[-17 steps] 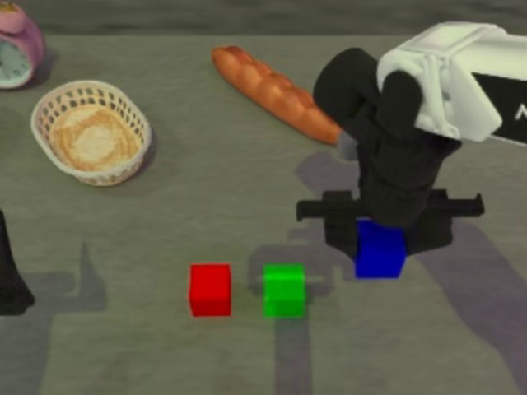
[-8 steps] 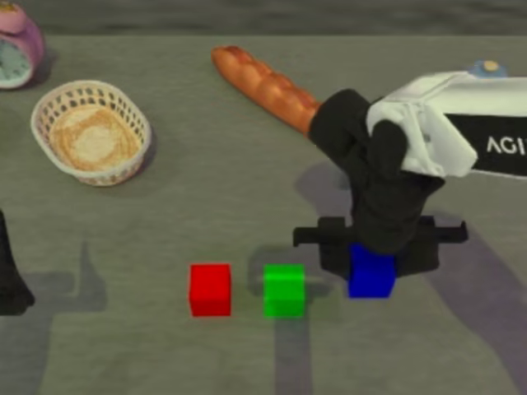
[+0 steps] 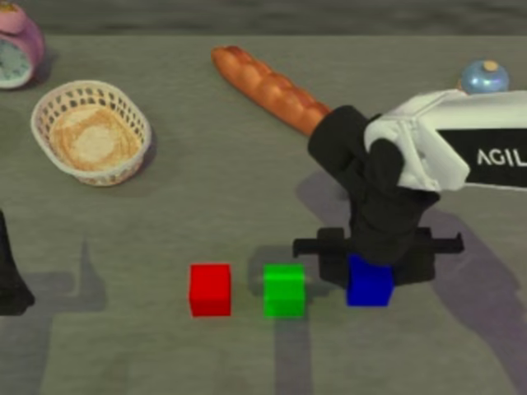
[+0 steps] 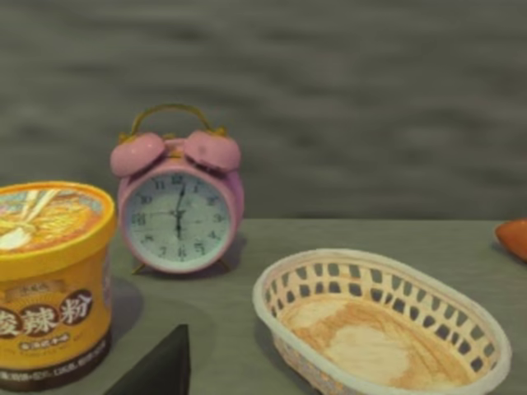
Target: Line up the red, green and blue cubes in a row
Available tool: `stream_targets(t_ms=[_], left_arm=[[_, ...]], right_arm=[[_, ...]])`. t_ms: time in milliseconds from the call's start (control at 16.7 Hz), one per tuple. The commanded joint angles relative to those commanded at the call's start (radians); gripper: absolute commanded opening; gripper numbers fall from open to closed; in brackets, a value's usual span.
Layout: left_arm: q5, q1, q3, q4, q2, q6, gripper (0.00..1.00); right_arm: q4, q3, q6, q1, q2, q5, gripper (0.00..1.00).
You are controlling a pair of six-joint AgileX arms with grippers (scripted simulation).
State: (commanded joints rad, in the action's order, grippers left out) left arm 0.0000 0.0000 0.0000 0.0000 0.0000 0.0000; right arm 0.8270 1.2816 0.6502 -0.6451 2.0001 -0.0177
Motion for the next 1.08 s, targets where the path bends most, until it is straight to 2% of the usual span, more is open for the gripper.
stream_targets(t_ms=[720,1080], left_arm=[[0.000,0.000,0.000,0.000,0.000,0.000,1.00],[0.000,0.000,0.000,0.000,0.000,0.000,1.00]], right_arm=[[0.000,0.000,0.000,0.000,0.000,0.000,0.98],[0.000,0.000,0.000,0.000,0.000,0.000,1.00]])
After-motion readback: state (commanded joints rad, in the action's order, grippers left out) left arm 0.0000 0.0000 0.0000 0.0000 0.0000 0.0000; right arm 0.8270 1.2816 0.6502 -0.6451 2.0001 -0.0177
